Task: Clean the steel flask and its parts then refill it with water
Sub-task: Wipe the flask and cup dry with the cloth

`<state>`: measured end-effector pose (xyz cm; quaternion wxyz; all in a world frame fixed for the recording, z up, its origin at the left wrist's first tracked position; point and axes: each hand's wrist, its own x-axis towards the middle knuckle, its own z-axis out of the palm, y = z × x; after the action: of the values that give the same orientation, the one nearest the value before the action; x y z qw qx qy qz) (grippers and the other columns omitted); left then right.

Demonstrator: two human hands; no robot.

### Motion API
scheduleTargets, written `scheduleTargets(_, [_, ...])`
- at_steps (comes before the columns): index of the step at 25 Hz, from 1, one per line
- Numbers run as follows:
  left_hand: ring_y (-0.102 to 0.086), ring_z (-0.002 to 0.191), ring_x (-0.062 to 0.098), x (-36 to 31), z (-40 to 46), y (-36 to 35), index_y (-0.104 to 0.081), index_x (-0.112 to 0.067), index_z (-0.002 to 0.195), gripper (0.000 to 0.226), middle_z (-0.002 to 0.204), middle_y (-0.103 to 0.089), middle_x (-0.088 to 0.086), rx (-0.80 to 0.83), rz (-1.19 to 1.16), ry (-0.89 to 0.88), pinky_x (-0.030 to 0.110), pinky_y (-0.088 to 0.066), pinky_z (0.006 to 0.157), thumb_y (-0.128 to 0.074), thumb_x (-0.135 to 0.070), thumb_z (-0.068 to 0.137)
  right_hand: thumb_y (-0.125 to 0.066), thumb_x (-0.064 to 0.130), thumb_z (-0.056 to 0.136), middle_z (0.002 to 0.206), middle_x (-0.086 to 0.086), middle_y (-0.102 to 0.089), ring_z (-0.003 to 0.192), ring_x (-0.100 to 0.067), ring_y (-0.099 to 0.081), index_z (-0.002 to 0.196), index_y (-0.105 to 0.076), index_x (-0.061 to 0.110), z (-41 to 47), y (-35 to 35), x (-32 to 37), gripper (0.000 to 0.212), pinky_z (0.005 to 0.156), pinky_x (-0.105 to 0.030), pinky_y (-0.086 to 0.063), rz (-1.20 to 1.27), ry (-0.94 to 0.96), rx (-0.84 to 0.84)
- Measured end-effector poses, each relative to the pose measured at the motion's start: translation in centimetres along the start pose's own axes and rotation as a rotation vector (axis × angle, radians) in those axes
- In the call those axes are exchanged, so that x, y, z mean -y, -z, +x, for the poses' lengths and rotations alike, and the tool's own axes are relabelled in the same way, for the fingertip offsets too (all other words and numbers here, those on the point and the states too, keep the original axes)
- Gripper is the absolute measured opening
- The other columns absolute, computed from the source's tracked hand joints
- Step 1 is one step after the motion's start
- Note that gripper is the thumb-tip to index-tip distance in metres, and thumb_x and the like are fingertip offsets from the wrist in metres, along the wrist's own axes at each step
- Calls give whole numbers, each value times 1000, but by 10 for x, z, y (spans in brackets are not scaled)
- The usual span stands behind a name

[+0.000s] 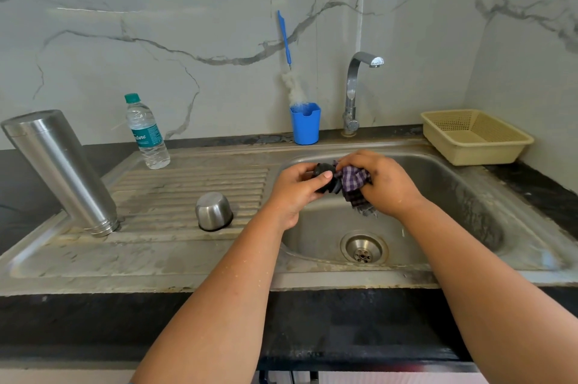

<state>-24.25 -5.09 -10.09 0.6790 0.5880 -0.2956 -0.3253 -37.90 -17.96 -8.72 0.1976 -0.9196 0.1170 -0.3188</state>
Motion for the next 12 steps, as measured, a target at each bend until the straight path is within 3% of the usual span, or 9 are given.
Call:
scheduleTargets(4, [-66, 111, 23, 2, 2, -3, -67, -19, 106, 23, 111, -69, 7, -79, -4, -54, 34, -55, 93, -72, -8, 87, -53, -13, 78, 111, 5, -56, 101, -7, -54, 115, -65, 20, -2, -1, 7, 51, 86, -7, -40, 108, -42, 83])
scheduleTargets(8, [-62, 118, 30, 0, 1, 0, -65, -12, 115, 27, 119, -67, 15, 23, -28, 3, 42, -51, 102, -68, -3, 89, -53, -7, 82, 99, 1, -64, 88, -17, -61, 113, -53, 19, -4, -2, 11, 41, 75, -31, -51, 90, -24, 32])
scheduleTargets(12, [-58, 124, 29, -3, -3, -2, -60, -8, 127, 40, 125, -63, 15, 168, -15, -55, 42, -48, 105, -65, 3, 88, -51, -6, 84, 93, 3, -65, 87, -15, -61, 103, -57, 23, -4, 4, -2, 35, 70, -17, -45, 213, -121, -25])
